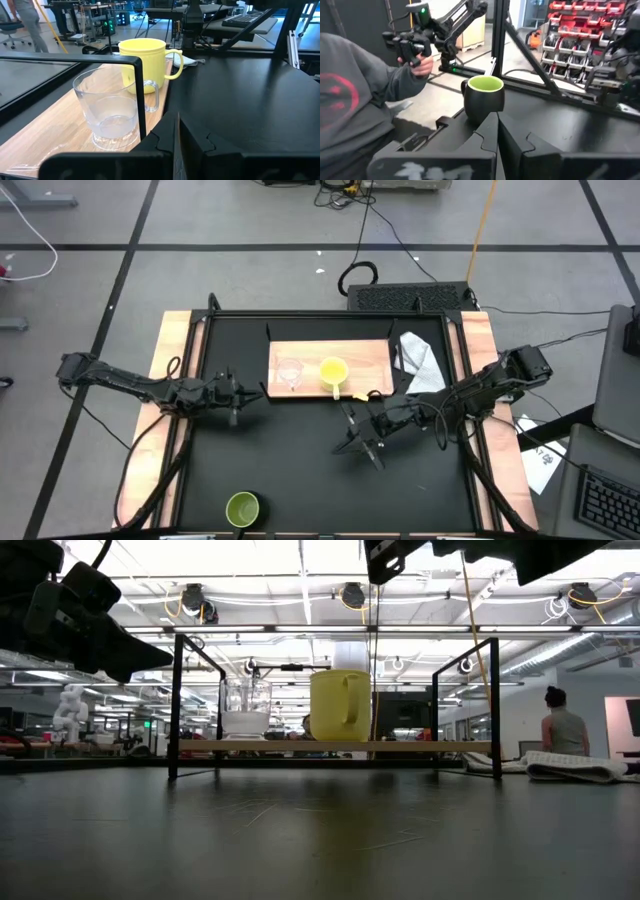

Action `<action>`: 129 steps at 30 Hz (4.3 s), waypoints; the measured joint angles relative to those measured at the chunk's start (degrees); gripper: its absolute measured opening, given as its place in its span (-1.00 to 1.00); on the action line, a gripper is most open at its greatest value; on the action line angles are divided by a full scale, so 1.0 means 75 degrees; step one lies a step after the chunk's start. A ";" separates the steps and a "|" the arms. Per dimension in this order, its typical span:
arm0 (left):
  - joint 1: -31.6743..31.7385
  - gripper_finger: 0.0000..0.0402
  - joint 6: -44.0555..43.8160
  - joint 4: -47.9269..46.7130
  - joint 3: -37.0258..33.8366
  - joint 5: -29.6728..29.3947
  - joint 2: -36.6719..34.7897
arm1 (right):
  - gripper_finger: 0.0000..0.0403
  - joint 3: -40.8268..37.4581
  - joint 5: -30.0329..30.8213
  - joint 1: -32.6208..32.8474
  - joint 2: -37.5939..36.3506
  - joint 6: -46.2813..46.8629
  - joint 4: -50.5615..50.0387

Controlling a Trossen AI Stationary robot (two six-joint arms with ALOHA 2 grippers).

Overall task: Stack small to large cups/mugs on shelf
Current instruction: Put the black mug on the shelf

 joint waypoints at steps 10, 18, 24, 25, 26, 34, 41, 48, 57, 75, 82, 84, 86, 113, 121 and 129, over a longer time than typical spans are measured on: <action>0.0000 -0.87 0.0000 0.0003 0.0000 -0.0001 0.0000 | -1.00 -0.0083 0.0004 0.0021 -0.0006 -0.0214 -0.0368; 0.0000 -0.87 0.0003 0.0003 0.0000 0.0001 0.0000 | -1.00 -0.0988 0.0965 0.0162 -0.0695 -0.0530 0.0180; 0.0000 -0.87 0.0015 -0.0003 0.0000 -0.0001 0.0000 | -1.00 -0.2017 0.1800 0.0133 -0.1708 -0.0577 0.0218; 0.0000 -0.87 0.0015 -0.0003 0.0000 0.0001 0.0000 | -1.00 -0.2192 0.1802 0.0133 -0.1878 -0.0566 0.0239; 0.0000 -0.87 0.0015 -0.0003 0.0000 0.0001 0.0000 | -1.00 -0.2387 0.1802 0.0133 -0.2071 -0.0569 0.0198; 0.0000 -0.87 0.0403 -0.0003 0.0000 -0.0002 -0.0003 | -1.00 -0.3850 0.1805 0.0154 -0.2686 -0.0218 0.1379; 0.0000 -0.87 0.1131 -0.0006 0.0000 -0.0002 0.0000 | -1.00 -0.4376 0.1953 0.0370 -0.2681 -0.0229 0.1583; 0.0000 -0.87 0.0621 0.0006 0.0000 -0.0002 0.0000 | -1.00 -0.5150 0.2175 0.0462 -0.2678 -0.0292 0.2717; -0.0004 -0.89 0.0241 0.0103 0.0000 0.0381 -0.0003 | -1.00 -0.5610 0.2175 0.0462 -0.2676 -0.0060 0.3319; -0.2195 -0.99 -0.0681 0.0545 0.0745 0.1103 0.0146 | -1.00 -0.5613 0.2175 0.0462 -0.2678 -0.0012 0.3204; -0.3061 -0.99 -0.1296 -0.1621 0.2011 0.0368 0.0864 | -1.00 -0.5613 0.2173 0.0462 -0.2678 -0.0012 0.3198; -0.3250 -0.99 -0.1618 -0.2152 0.2440 0.0211 0.1146 | -1.00 -0.5616 0.2175 0.0462 -0.2675 -0.0010 0.3159; -0.3431 -0.99 -0.1782 -0.2588 0.2862 0.0124 0.1445 | -1.00 -0.5616 0.2173 0.0462 -0.2678 -0.0010 0.3117; -0.5042 -0.82 -0.4338 -0.4377 0.5695 0.1093 0.5071 | -1.00 -0.5616 0.2173 0.0462 -0.2675 0.0107 0.3044; -0.5042 -0.49 -0.4622 -0.4427 0.5866 0.1397 0.5251 | -1.00 -0.5616 0.2173 0.0462 -0.2675 0.0183 0.3047; -0.5042 -0.16 -0.5245 -0.4711 0.5869 0.1432 0.5251 | -1.00 -0.5616 0.2173 0.0462 -0.2675 0.0160 0.3047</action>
